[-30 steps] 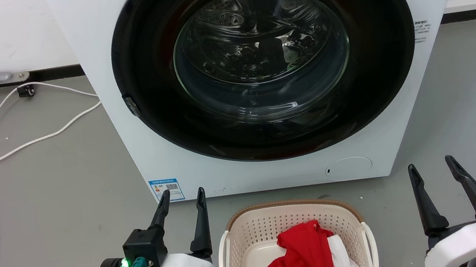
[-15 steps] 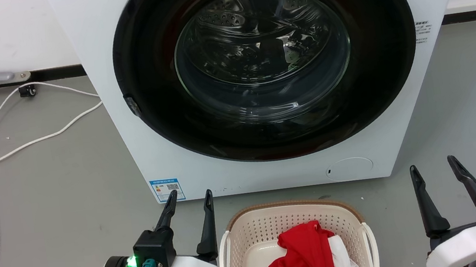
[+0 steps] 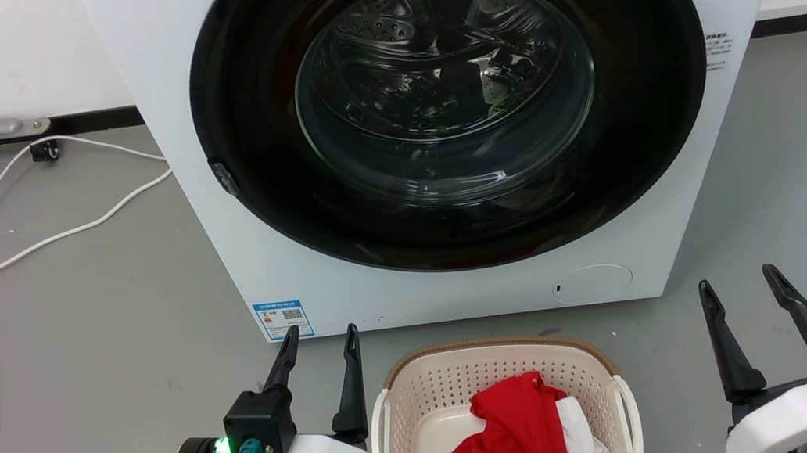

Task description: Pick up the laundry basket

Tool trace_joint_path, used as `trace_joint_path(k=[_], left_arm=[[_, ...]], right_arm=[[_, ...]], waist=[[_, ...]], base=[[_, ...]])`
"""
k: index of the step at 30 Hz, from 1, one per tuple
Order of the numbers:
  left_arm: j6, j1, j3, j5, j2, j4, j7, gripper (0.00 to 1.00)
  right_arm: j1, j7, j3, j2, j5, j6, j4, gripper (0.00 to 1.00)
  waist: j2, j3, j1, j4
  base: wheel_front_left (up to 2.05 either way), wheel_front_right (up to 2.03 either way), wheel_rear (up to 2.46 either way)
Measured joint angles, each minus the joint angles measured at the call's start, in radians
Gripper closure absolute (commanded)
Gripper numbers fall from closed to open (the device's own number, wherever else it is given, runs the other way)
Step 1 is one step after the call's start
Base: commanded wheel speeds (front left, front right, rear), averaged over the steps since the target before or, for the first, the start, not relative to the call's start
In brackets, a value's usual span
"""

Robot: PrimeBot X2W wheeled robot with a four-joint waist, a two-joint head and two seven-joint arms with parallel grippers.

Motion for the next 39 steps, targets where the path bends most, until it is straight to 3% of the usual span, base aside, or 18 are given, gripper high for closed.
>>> trace_joint_path(k=[9,17,29,39], left_arm=[[0.006,-0.008,-0.011,-0.006,0.0,0.018,-0.001,0.0],[0.013,-0.056,-0.04,-0.042,0.0,0.091,-0.001,0.0],[0.012,-0.232,-0.04,-0.101,0.0,0.313,-0.001,0.0],[-0.033,-0.448,-0.008,-0.116,0.015,0.595,-0.001,0.0]], right_arm=[[-0.002,0.001,-0.007,0.0,-0.003,0.0,0.013,0.0],[-0.041,-0.008,-0.01,0.0,0.008,0.0,0.079,0.0],[-0.209,-0.062,0.002,0.0,0.028,0.0,0.286,0.0],[-0.4,-0.105,0.062,0.0,0.058,0.0,0.54,0.0]], waist=[[0.0,0.017,0.0,-0.001],[0.0,0.108,0.0,-0.012],[0.0001,0.342,0.0001,-0.045],[0.0,0.56,0.0002,-0.084]], base=[[0.0,0.0,0.0],[0.0,0.0,0.0],[0.0,0.0,0.0],[0.0,0.0,0.0]])
